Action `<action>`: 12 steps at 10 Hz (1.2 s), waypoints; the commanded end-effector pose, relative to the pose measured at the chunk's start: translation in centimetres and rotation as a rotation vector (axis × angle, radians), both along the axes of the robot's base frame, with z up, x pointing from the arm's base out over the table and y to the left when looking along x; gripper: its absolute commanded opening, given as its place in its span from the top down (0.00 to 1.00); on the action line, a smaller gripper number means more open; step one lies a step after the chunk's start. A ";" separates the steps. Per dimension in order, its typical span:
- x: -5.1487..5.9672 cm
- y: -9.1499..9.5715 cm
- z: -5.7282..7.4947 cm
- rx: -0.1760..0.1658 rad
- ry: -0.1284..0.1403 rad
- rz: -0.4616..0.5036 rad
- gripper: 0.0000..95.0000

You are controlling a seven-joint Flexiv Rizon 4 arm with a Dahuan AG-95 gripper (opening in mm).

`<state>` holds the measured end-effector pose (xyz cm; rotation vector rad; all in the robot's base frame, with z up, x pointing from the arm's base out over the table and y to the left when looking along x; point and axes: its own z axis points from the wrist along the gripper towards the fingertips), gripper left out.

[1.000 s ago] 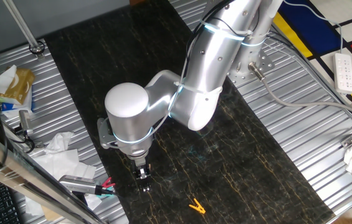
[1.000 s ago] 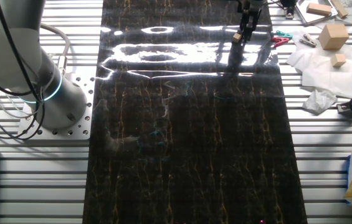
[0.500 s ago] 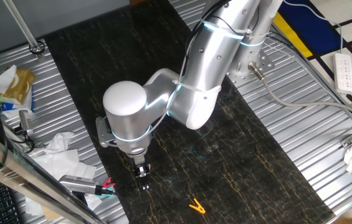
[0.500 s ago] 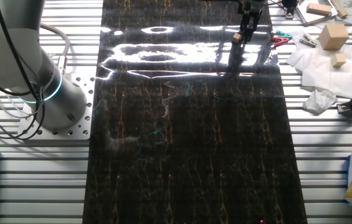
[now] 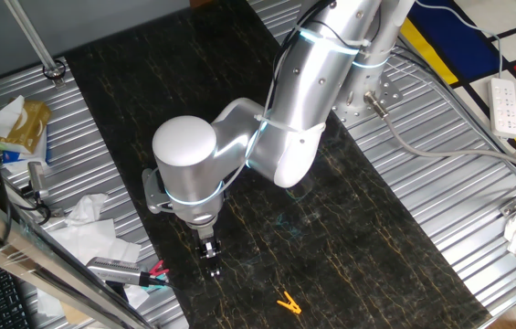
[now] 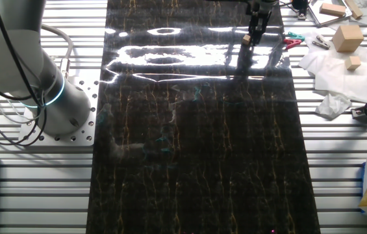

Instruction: Use the gripper to push the small block from left to right

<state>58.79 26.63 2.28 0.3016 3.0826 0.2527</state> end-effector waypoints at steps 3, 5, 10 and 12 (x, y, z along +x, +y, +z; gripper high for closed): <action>0.0 0.1 -0.1 0.020 0.001 -0.012 0.20; 0.0 0.4 -0.2 0.024 -0.001 -0.005 0.20; -0.3 2.0 -0.8 0.021 -0.004 -0.012 0.20; -0.4 2.3 -0.7 0.025 -0.008 -0.016 0.20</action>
